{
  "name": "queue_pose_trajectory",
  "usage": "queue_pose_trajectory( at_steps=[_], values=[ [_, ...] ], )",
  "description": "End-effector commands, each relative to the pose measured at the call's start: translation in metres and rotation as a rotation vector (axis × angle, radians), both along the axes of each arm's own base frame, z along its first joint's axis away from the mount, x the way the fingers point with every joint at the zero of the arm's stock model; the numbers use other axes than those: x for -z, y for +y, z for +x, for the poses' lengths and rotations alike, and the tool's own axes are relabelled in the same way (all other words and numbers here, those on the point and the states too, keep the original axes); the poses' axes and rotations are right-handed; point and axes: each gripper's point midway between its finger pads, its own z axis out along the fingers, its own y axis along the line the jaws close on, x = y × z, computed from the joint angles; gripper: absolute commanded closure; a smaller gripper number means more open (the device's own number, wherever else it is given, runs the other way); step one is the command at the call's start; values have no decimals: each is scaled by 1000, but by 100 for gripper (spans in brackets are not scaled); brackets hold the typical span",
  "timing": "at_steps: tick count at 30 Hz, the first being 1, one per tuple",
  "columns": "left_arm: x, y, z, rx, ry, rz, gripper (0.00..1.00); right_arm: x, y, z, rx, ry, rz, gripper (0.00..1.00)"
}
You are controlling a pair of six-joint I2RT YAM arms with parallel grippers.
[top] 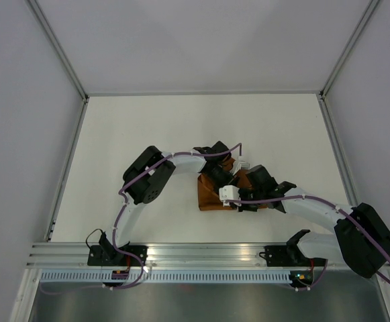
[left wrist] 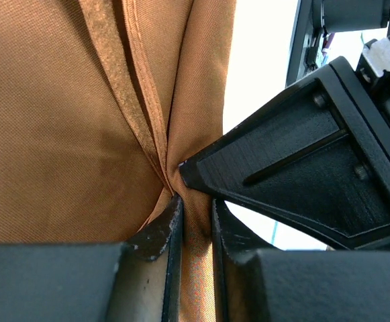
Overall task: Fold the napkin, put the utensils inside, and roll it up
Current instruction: Roll the napkin with the utensil
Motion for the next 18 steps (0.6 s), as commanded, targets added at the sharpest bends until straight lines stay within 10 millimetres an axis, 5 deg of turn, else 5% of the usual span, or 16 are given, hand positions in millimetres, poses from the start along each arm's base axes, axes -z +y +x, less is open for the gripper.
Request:
queue_pose_trajectory(
  at_steps=[1, 7, 18],
  values=[
    [35, 8, 17, -58, -92, 118, 78, 16, -3, -16, -22, 64, -33, 82],
    [21, 6, 34, -117, -156, 109, 66, 20, -8, -23, -41, 98, -66, 99],
    [-43, 16, 106, -402, -232, -15, 62, 25, -14, -31, -45, 200, -69, 99]
  ],
)
